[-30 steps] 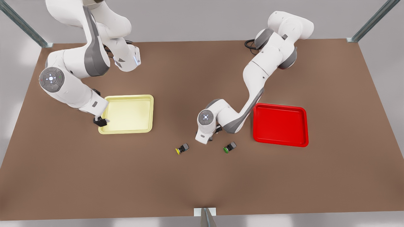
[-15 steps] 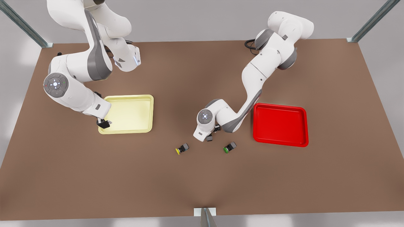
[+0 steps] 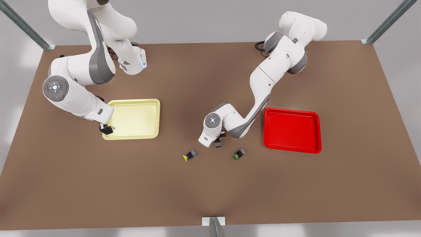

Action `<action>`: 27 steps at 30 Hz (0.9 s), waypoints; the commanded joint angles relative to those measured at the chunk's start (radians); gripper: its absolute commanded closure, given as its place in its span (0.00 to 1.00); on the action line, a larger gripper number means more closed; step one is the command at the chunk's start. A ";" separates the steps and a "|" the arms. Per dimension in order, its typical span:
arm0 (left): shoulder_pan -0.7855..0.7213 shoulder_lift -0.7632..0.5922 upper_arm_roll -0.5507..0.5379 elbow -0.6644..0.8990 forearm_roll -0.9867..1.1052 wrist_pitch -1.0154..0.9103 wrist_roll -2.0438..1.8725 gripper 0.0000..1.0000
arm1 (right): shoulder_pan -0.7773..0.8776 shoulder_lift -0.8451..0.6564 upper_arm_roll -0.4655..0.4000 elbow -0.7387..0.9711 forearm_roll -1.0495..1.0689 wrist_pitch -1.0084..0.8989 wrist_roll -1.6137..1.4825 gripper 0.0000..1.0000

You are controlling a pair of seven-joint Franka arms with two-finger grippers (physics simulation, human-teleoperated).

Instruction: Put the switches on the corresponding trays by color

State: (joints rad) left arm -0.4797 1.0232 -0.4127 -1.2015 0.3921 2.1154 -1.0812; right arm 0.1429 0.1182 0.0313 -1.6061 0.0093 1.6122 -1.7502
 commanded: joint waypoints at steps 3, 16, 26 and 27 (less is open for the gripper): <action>-0.016 0.003 0.008 0.007 0.005 0.021 0.003 0.04 | -0.002 0.000 -0.004 0.017 0.001 0.000 0.011 0.00; -0.042 0.035 0.044 0.039 0.031 0.089 -0.123 0.05 | 0.001 0.008 -0.005 0.081 -0.003 -0.075 0.070 0.00; -0.060 0.066 0.044 0.077 0.091 0.104 -0.229 0.26 | 0.009 0.023 -0.001 0.084 -0.009 -0.080 0.075 0.00; -0.062 0.072 0.044 0.080 0.102 0.120 -0.243 0.26 | 0.009 0.032 0.001 0.087 -0.008 -0.078 0.075 0.00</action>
State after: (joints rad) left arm -0.5415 1.0967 -0.3681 -1.1215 0.4820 2.2361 -1.3286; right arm 0.1518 0.1544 0.0330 -1.5151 0.0023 1.5340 -1.6751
